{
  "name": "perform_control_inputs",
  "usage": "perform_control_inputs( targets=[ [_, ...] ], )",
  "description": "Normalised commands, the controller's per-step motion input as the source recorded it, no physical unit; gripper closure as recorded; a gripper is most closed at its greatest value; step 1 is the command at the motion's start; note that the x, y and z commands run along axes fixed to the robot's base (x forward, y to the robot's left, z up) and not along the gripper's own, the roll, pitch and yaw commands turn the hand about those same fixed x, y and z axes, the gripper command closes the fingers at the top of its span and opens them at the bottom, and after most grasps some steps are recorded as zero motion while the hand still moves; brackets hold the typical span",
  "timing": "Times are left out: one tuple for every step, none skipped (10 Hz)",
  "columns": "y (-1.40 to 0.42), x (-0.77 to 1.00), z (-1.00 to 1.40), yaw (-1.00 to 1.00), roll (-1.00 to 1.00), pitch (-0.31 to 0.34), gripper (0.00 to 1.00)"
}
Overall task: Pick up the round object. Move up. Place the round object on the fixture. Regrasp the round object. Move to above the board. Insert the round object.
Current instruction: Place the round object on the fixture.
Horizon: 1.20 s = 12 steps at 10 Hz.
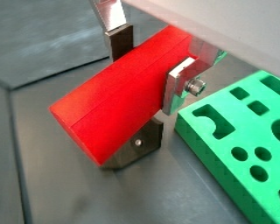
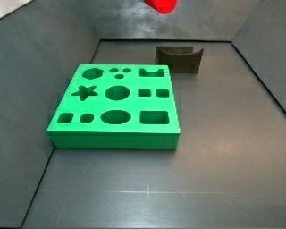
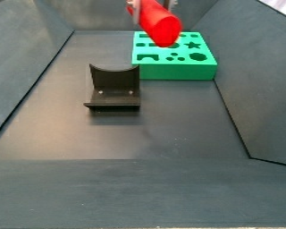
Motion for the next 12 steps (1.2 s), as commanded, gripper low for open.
perform_control_inputs(
  targets=[
    [-0.05, 1.0, 0.02, -1.0, -0.11, 0.164, 1.0],
    [-0.04, 1.0, 0.02, -1.0, -0.13, 0.205, 1.0],
    [-0.02, 1.0, 0.01, -0.85, -0.15, 0.218, 1.0],
    [-0.01, 1.0, 0.01, -0.54, -0.15, 0.194, 1.0],
    [-0.1, 0.91, -0.21, -0.06, -1.0, 0.011, 1.0],
    [-0.08, 0.84, -0.21, -0.01, -1.0, 0.005, 1.0],
    [0.0, 0.72, -0.1, -0.02, -1.0, 0.009, 1.0],
    [0.01, 0.66, -0.07, -0.02, -1.0, 0.018, 1.0],
    [0.03, 0.55, -0.03, -0.03, -1.0, 0.046, 1.0],
    [0.04, 0.47, -0.02, -0.03, -1.0, 0.062, 1.0],
    [0.04, 0.38, -0.03, -0.05, -1.0, 0.078, 1.0],
    [0.04, 0.34, -0.02, -0.05, -1.0, 0.086, 1.0]
  ],
)
